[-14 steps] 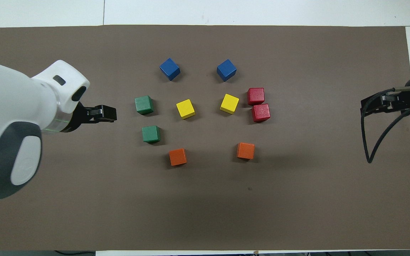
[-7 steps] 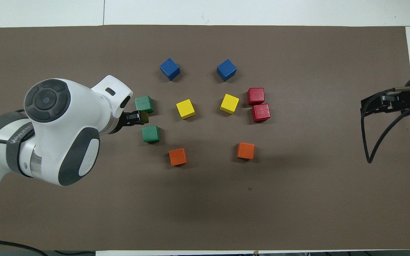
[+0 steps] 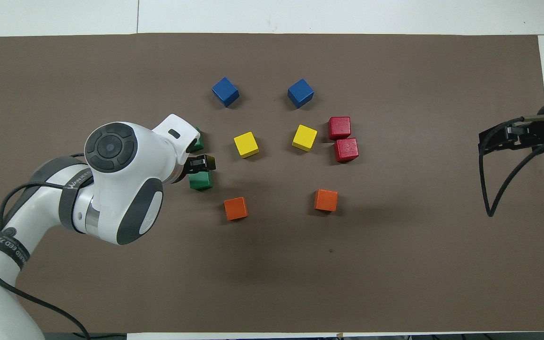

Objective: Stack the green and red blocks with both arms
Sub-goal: 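Grasp the green block with the left gripper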

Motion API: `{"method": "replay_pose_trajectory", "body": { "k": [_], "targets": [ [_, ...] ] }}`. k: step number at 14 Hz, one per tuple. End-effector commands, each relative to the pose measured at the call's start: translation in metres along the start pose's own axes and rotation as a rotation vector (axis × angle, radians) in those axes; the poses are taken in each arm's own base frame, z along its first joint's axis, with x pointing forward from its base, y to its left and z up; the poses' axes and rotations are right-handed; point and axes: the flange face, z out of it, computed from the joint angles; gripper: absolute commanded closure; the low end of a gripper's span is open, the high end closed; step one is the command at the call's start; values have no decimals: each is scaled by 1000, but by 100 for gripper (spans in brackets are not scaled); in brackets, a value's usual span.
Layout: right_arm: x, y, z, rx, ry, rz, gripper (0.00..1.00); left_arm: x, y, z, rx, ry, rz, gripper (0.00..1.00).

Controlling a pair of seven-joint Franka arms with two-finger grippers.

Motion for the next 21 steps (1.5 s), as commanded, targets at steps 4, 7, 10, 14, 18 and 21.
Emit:
{"method": "replay_pose_trajectory", "body": {
  "k": [4, 7, 10, 14, 18, 21],
  "targets": [
    [-4, 0, -2, 14, 3, -19, 0, -12, 11, 30, 17, -11, -13, 0],
    [-4, 0, -2, 14, 3, -17, 0, -16, 18, 49, 20, -17, -38, 0],
    [-4, 0, -2, 14, 3, -17, 0, -17, 24, 65, 20, -19, -30, 0],
    [-4, 0, -2, 14, 3, -17, 0, -18, 23, 75, 34, -26, -20, 0],
    [-4, 0, -2, 14, 3, -19, 0, -13, 19, 78, 32, -4, 6, 1],
    [0, 3, -4, 14, 33, -13, 0, -11, 18, 84, 38, -1, 55, 10]
  ]
}}
